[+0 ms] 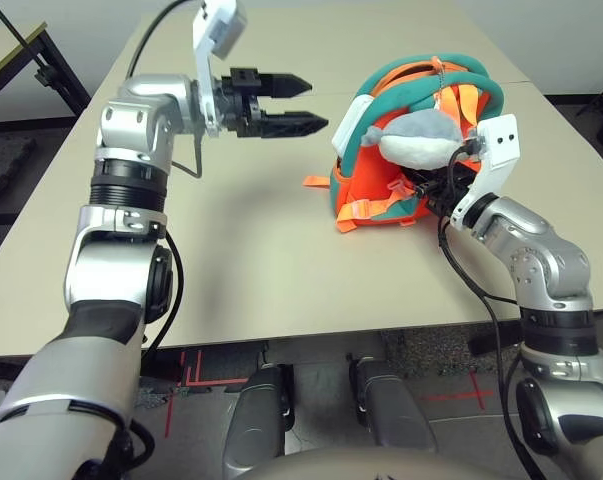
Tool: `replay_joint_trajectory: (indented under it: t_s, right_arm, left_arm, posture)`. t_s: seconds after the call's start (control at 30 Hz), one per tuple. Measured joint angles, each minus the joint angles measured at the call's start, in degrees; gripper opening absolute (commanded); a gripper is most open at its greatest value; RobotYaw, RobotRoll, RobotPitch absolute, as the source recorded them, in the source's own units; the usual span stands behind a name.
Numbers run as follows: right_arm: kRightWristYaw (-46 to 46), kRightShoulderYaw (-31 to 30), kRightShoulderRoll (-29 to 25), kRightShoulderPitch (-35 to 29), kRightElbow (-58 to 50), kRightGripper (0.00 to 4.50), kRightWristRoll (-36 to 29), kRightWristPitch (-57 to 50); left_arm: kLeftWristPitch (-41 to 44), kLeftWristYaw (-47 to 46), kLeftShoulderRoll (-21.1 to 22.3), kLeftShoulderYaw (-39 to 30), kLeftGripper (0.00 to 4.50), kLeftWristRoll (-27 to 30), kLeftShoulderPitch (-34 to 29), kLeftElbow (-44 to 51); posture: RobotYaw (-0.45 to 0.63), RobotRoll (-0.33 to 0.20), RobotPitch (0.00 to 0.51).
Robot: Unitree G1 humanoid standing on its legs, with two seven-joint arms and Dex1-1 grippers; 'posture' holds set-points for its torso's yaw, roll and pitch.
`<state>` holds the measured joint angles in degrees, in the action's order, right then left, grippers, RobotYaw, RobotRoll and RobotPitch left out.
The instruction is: Put the pencil case into the backpack and zip it.
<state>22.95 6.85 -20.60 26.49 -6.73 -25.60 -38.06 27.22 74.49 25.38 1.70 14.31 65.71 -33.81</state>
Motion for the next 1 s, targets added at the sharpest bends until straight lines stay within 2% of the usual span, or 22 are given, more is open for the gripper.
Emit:
replay_joint_trajectory:
  t_s: [0.17,0.2,0.23,0.6,0.7,0.77,1.0]
  right_arm:
    - [0.18,0.02,0.0,-0.01,0.0,0.22,0.06,0.03]
    - [0.19,0.02,0.0,-0.01,0.0,0.22,0.08,0.03]
    - [0.18,0.02,0.0,-0.02,0.0,0.22,0.1,0.03]
    - [0.19,0.02,0.04,-0.04,0.0,0.22,0.13,0.11]
    - [0.23,0.02,0.04,-0.04,0.02,0.22,0.13,0.13]
    - [0.31,0.01,0.04,-0.04,0.04,0.22,0.13,0.14]
    - [0.35,0.02,0.04,-0.04,0.06,0.22,0.19,0.14]
  left_arm:
    - [-1.43,-1.85,-0.5,0.59,4.5,-0.18,0.01,-0.06]
    - [-1.54,-2.1,-0.52,0.59,4.32,-0.18,0.01,-0.08]
    - [-1.57,-2.52,-0.52,0.59,4.5,-0.17,0.02,-0.22]
    - [-2.62,-5.57,-0.5,-0.04,4.5,0.03,0.83,-1.26]
    - [-2.54,-5.57,-0.5,-0.08,3.9,0.15,0.83,-1.25]
    - [-2.41,-5.55,-0.5,-0.09,3.1,0.2,0.83,-1.25]
    - [-2.49,-5.93,-1.64,-0.06,3.04,0.18,0.83,-1.77]
  posture:
    - [-0.17,0.0,0.133]
    - [-0.17,0.0,0.133]
    - [-0.17,0.0,0.133]
    - [-0.16,0.0,0.132]
    - [-0.16,0.0,0.132]
    - [-0.16,0.0,0.132]
    - [-0.16,0.0,0.127]
